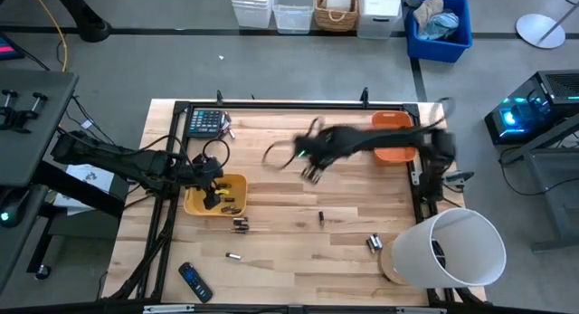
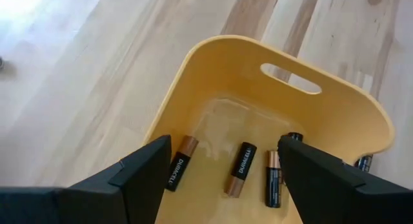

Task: Sort batteries
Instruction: Put the silver battery into the orange bin

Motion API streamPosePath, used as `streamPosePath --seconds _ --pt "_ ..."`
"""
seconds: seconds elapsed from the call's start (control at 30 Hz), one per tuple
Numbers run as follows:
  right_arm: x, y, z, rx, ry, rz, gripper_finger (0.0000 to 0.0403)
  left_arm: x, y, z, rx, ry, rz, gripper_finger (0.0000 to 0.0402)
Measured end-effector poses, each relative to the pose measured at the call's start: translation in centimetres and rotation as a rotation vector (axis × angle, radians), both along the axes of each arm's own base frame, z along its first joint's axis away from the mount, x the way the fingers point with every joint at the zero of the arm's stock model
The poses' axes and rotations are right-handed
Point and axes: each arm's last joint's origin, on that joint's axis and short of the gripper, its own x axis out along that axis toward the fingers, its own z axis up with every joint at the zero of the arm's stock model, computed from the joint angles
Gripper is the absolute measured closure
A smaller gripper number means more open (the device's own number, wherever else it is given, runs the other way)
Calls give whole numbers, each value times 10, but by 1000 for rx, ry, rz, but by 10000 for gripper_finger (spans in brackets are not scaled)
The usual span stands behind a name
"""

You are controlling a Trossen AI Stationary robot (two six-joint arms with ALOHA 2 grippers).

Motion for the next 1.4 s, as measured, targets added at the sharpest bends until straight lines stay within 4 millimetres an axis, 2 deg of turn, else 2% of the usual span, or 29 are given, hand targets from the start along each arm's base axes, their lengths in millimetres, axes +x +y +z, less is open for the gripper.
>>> streamPosePath --seconds 0.1,0.2,0.3,0.4,0.57,0.63,0.77,0.87,0.93,1.07,1.13,1.23,1.4 --pt "-58 -30 23 -23 -31 -195 370 0 0 0 -10 -2 15 131" --pt "-113 -45 18 -56 -21 -408 370 0 0 0 -4 -5 24 131" --pt "-158 -52 14 -99 -48 -591 370 0 1 0 14 -10 39 131" --pt "-189 -61 -3 -132 -2 -729 370 0 1 0 21 -11 44 131" --pt "-218 -75 -35 -107 40 -934 367 0 1 0 21 -10 43 131" --pt "-221 -79 -47 -48 1 -972 341 0 1 0 23 -12 44 131" --pt "-227 -84 -64 63 -43 -971 255 2 2 2 28 -39 70 131" --pt "-227 -88 -58 95 -48 -901 199 3 2 2 25 -56 79 131" --pt "-224 -91 -43 80 -64 -901 175 3 2 3 31 -64 86 131" --pt "-203 -104 -2 -3 -253 -876 168 4 3 3 51 -84 138 131" --pt "-189 -114 10 -24 -301 -835 174 4 3 4 53 -92 161 131" --pt "-172 -131 3 -9 -206 -800 186 4 4 4 50 -102 190 131" --pt "-140 -151 -37 132 -42 -695 207 4 4 4 54 -102 193 131"
